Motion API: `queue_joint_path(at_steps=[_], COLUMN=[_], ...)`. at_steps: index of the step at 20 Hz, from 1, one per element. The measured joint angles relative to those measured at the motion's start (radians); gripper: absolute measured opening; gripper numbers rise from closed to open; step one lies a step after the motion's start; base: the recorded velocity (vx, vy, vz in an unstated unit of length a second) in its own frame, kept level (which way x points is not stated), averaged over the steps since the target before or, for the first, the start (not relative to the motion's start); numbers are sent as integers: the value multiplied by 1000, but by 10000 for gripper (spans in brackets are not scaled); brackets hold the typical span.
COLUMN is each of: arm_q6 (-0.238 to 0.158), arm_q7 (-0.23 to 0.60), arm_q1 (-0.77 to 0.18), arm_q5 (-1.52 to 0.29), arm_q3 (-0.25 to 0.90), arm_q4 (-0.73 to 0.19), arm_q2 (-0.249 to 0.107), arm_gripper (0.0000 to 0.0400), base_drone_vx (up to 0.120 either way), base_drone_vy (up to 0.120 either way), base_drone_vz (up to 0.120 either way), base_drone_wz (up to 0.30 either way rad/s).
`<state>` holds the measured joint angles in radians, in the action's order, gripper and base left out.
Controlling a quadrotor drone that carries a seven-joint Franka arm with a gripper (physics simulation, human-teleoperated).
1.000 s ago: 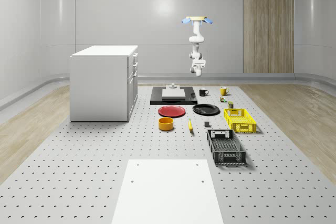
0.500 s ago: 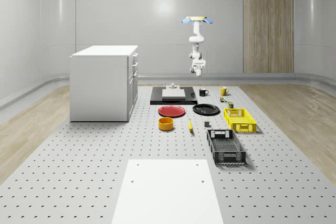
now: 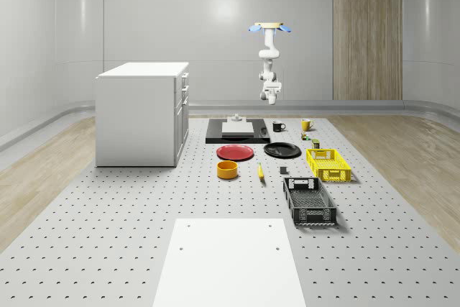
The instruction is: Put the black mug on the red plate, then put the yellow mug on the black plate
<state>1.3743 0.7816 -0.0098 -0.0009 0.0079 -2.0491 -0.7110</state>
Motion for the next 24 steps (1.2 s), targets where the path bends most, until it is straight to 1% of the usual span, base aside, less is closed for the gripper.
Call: queue_joint_path(at_steps=[13, 20, 24], arm_q6=[10, 16, 22], arm_q7=[4, 16, 32], arm_q1=[-8, -27, -54], arm_q5=[-34, -122, -242], arm_q3=[25, 87, 172], arm_q4=[-7, -16, -36], arm_q2=[-7, -12, -18], arm_gripper=[400, 400, 400], base_drone_vx=[0, 0, 110], base_drone_vy=[0, 0, 0], base_drone_vz=[0, 0, 0], base_drone_wz=[0, 0, 0])
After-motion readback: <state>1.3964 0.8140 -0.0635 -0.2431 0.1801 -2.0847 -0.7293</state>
